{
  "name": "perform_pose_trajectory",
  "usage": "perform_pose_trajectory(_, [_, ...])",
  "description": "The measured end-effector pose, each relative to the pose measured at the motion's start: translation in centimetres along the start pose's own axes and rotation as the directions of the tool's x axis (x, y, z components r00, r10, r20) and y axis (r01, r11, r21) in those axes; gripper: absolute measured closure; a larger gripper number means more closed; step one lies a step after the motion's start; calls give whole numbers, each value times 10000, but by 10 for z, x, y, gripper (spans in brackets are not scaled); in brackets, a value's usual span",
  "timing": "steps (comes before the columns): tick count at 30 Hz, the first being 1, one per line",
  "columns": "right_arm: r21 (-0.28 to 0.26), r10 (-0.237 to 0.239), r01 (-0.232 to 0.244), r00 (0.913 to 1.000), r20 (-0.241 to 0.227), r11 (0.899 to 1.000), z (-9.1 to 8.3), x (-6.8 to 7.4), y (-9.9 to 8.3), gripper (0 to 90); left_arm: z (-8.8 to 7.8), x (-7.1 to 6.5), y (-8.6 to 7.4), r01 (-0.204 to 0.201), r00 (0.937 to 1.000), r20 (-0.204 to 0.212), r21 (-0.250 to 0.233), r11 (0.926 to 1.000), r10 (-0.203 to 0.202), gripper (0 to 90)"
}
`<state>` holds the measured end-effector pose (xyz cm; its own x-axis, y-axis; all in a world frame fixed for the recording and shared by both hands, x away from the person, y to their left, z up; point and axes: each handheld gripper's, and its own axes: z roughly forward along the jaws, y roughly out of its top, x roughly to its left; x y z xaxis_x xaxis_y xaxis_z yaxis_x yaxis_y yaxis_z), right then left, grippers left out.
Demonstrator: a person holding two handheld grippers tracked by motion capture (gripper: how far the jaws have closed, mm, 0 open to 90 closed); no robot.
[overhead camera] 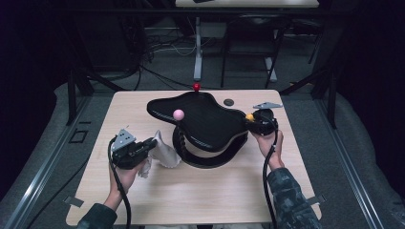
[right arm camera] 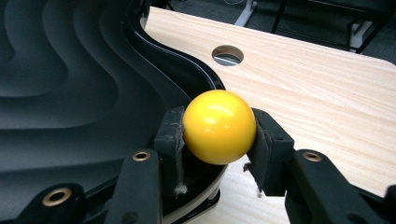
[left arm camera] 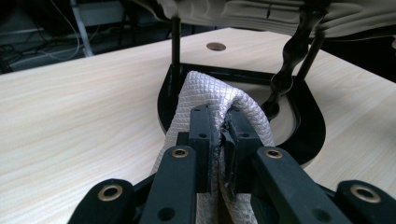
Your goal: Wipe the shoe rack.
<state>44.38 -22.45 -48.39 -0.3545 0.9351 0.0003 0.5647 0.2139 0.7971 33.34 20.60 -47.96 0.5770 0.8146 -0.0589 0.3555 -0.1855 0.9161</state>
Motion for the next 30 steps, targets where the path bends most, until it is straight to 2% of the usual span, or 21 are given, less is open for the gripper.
perform_pose_trajectory(2, [107, 99, -100, 9999, 57, 9999, 1, -1, 2, 578, -2, -1, 3, -6, 9999, -110, -109, 9999, 5, 828])
perform_pose_trajectory(4, [102, 344, -346, 9993, 169, 9993, 1, 0, 3, 492, -4, -2, 6, -34, 9996, -286, -294, 9996, 26, 828])
perform_pose_trajectory(5, [72, 519, -518, 9986, -41, 9986, 1, -2, 3, 518, -6, -2, 9, -79, 9993, -357, -349, 9994, 66, 828])
perform_pose_trajectory(6, [69, 552, -551, 9984, -106, 9985, 1, -2, 2, 575, -7, -2, 11, -96, 9990, -444, -448, 9989, 76, 829])
perform_pose_trajectory(7, [28, 498, -498, 9987, -91, 9988, 2, -1, 1, 588, -9, -2, 13, -100, 9985, -543, -571, 9983, 69, 828])
perform_pose_trajectory(10, [-9, 258, -258, 9996, 148, 9997, 2, 1, 0, 594, -15, 1, 21, -79, 9964, -843, -807, 9967, 11, 829])
perform_pose_trajectory(15, [-149, 228, -224, 9993, 280, 9996, 1, 3, -2, 595, -22, 7, 37, -21, 9905, -1369, -1150, 9934, -138, 833])
perform_pose_trajectory(18, [-150, 133, -129, 9995, 296, 9998, 2, 3, -2, 595, -22, 13, 52, -151, 9864, -1640, -1119, 9936, -35, 834])
perform_pose_trajectory(20, [-134, 94, -90, 9995, 305, 9999, 2, 3, -1, 596, -19, 17, 63, -231, 9840, -1782, -909, 9956, 66, 835])
perform_pose_trajectory(25, [-141, 78, -73, 9995, 301, 9999, 2, 3, -1, 597, -8, 24, 80, -104, 9813, -1925, -650, 9978, -23, 836])
perform_pose_trajectory(30, [-123, 38, -35, 9996, 280, 9999, 2, 2, -1, 597, 0, 21, 86, -84, 9852, -1715, -469, 9989, 2, 841])
